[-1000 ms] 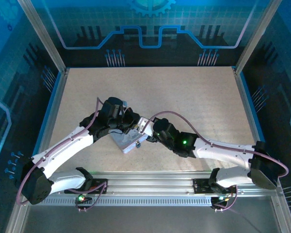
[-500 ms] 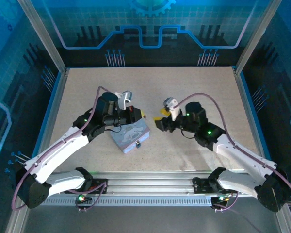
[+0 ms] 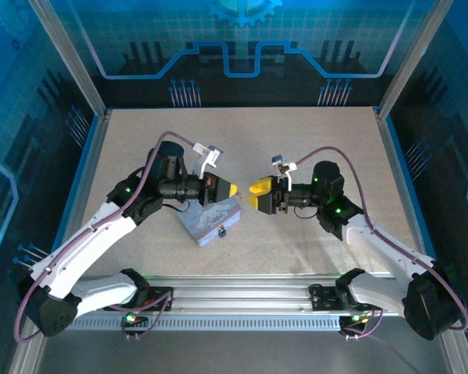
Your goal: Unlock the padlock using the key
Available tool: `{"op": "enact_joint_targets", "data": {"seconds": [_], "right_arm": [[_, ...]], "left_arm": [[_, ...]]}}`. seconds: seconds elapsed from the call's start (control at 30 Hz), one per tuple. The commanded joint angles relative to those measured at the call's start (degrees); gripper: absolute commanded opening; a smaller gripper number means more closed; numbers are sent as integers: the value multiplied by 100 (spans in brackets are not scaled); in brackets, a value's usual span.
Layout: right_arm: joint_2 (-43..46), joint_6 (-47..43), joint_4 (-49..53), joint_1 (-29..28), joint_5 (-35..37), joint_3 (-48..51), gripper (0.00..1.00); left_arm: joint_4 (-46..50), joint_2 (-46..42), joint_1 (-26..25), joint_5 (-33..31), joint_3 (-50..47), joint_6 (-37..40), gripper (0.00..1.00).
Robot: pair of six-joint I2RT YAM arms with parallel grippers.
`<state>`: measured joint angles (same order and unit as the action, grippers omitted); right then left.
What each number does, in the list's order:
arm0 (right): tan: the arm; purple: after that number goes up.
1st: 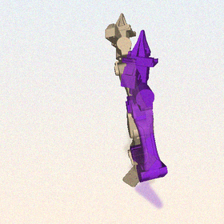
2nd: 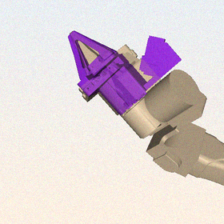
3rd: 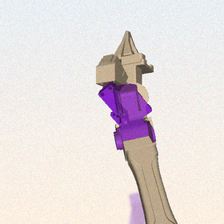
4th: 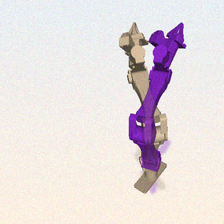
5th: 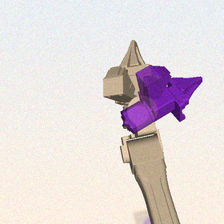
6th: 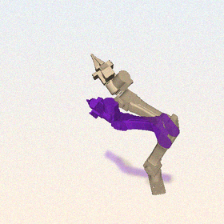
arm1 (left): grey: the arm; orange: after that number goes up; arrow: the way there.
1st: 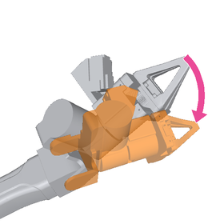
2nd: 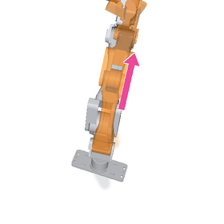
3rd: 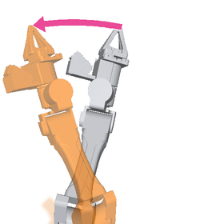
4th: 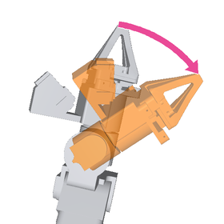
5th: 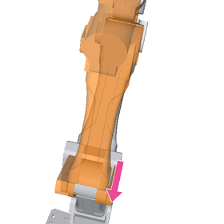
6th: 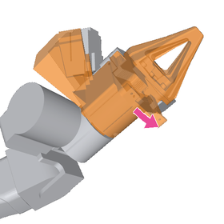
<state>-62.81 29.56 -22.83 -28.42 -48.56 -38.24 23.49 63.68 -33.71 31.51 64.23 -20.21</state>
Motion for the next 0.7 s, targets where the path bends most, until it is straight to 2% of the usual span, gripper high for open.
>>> {"op": "enact_joint_targets", "data": {"seconds": [0.0,0.67], "right_arm": [[-107,190,-372,-10,-458,8,51],[-466,50,-329,-482,-471,-497,42]], "left_arm": [[210,52,10,307,175,302,0],[115,160,9,374,191,234,0]]}}
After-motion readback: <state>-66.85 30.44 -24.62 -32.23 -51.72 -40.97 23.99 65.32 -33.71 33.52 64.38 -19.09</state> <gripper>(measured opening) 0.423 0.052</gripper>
